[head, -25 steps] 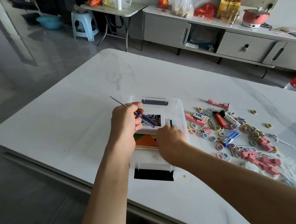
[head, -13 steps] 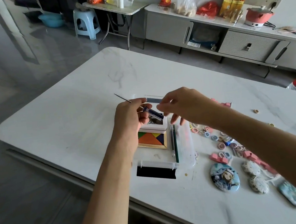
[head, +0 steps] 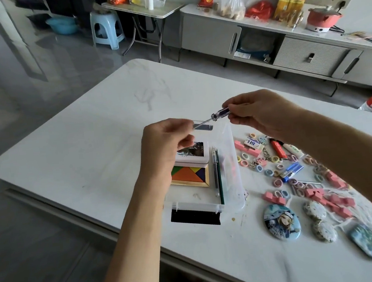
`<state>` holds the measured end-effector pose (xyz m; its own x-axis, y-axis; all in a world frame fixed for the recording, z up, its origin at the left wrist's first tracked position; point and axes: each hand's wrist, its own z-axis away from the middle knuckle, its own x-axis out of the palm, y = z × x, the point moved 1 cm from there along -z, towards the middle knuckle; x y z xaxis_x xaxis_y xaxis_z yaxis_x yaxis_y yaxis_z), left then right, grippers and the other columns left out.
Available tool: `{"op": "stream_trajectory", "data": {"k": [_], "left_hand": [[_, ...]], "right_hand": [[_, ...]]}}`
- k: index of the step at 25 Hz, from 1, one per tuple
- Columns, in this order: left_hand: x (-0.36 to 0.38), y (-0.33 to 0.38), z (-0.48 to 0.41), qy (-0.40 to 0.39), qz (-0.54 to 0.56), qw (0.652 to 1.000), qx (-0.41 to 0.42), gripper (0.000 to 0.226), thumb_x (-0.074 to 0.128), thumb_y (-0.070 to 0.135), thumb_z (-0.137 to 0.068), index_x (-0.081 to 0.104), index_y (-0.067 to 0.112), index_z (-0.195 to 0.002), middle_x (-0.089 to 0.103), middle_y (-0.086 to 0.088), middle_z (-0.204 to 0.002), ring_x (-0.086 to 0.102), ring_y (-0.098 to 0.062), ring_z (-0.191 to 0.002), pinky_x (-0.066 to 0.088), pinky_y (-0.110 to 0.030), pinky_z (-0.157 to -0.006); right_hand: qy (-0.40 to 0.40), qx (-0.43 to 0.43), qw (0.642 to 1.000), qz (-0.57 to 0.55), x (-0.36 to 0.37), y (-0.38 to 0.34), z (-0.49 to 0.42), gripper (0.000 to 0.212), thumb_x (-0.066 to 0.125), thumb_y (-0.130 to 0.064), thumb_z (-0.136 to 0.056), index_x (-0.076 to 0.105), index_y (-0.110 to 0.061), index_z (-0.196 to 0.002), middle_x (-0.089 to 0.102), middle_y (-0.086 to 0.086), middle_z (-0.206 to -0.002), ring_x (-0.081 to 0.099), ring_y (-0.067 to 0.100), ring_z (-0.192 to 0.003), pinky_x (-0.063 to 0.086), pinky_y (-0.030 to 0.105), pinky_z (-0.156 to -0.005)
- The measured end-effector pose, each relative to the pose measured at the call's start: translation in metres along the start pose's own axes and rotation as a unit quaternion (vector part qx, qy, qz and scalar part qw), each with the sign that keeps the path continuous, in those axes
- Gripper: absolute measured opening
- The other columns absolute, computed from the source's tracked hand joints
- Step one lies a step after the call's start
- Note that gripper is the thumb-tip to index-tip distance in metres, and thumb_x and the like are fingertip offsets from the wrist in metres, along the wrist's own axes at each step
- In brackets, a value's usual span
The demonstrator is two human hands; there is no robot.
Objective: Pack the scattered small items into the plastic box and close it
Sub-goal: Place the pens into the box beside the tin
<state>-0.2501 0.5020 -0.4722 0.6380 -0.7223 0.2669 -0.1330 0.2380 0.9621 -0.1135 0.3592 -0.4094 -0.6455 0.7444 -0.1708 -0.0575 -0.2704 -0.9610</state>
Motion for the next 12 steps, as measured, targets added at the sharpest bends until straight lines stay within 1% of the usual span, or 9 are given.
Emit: {"op": "stream_trajectory", "data": {"k": [2,4,5,7,8,10,11,12], "left_hand": [[0.006,-0.002,0.004,-0.043,-0.092,0.995,-0.004,0.007,0.068,-0.001,-0.085,0.072,-0.003,-0.09,0.071,-0.02,-0.077,0.067,-0.025,-0.058,0.057,-0.029,-0.059],[0.01,-0.003,0.006,-0.068,-0.147,0.987,-0.015,0.007,0.066,0.002,-0.086,0.072,0.0,-0.083,0.071,-0.017,-0.069,0.067,-0.026,-0.053,0.054,-0.027,-0.053],[0.011,-0.004,0.006,-0.061,-0.164,0.984,-0.018,0.008,0.066,0.004,-0.085,0.072,0.002,-0.08,0.071,-0.014,-0.066,0.066,-0.024,-0.05,0.052,-0.025,-0.049],[0.012,-0.005,0.005,-0.04,-0.198,0.979,-0.019,0.009,0.068,0.007,-0.083,0.071,0.004,-0.076,0.071,-0.01,-0.062,0.063,-0.021,-0.045,0.048,-0.021,-0.043],[0.012,-0.005,0.006,-0.044,-0.214,0.976,-0.02,0.009,0.069,0.009,-0.083,0.07,0.003,-0.076,0.071,-0.009,-0.061,0.063,-0.021,-0.044,0.047,-0.02,-0.041],[0.013,-0.005,0.008,-0.077,-0.233,0.969,-0.021,0.013,0.073,0.015,-0.082,0.07,0.004,-0.076,0.072,-0.007,-0.061,0.063,-0.018,-0.044,0.045,-0.019,-0.042],[0.014,-0.005,0.009,-0.091,-0.242,0.966,-0.016,0.014,0.074,0.018,-0.083,0.071,0.006,-0.077,0.072,-0.006,-0.063,0.063,-0.016,-0.047,0.047,-0.02,-0.044],[0.013,-0.005,0.009,-0.092,-0.268,0.959,-0.003,0.015,0.073,0.023,-0.084,0.073,0.009,-0.078,0.073,-0.003,-0.067,0.066,-0.014,-0.054,0.05,-0.022,-0.049]], "right_hand": [[0.007,-0.022,0.999,0.024,0.008,-0.002,0.0,0.016,0.057,0.003,-0.091,0.064,0.004,-0.106,0.064,0.01,-0.082,0.061,0.012,-0.069,0.056,0.016,-0.068],[0.053,-0.028,0.998,0.0,0.018,0.001,-0.002,0.02,0.062,0.001,-0.089,0.063,0.007,-0.108,0.063,0.013,-0.08,0.06,0.015,-0.066,0.058,0.019,-0.068],[0.073,-0.01,0.997,-0.032,0.024,0.005,-0.002,0.022,0.065,0.0,-0.087,0.063,0.01,-0.107,0.062,0.015,-0.079,0.06,0.017,-0.065,0.058,0.02,-0.068],[0.067,0.057,0.994,-0.071,0.037,0.017,0.003,0.025,0.07,-0.004,-0.084,0.065,0.013,-0.101,0.063,0.017,-0.077,0.061,0.018,-0.062,0.058,0.022,-0.062],[0.049,0.086,0.994,-0.056,0.043,0.023,0.007,0.024,0.071,-0.006,-0.083,0.066,0.012,-0.098,0.064,0.016,-0.076,0.061,0.017,-0.06,0.056,0.021,-0.058],[0.027,0.108,0.994,0.0,0.048,0.027,0.01,0.02,0.072,-0.009,-0.084,0.069,0.007,-0.096,0.066,0.013,-0.074,0.06,0.014,-0.057,0.05,0.02,-0.052],[0.032,0.108,0.993,0.026,0.048,0.026,0.008,0.02,0.071,-0.009,-0.084,0.069,0.007,-0.096,0.067,0.013,-0.075,0.06,0.014,-0.056,0.048,0.021,-0.051],[0.043,0.106,0.992,0.055,0.045,0.024,0.005,0.02,0.069,-0.007,-0.085,0.068,0.009,-0.097,0.067,0.015,-0.077,0.059,0.015,-0.055,0.048,0.021,-0.051]]}}
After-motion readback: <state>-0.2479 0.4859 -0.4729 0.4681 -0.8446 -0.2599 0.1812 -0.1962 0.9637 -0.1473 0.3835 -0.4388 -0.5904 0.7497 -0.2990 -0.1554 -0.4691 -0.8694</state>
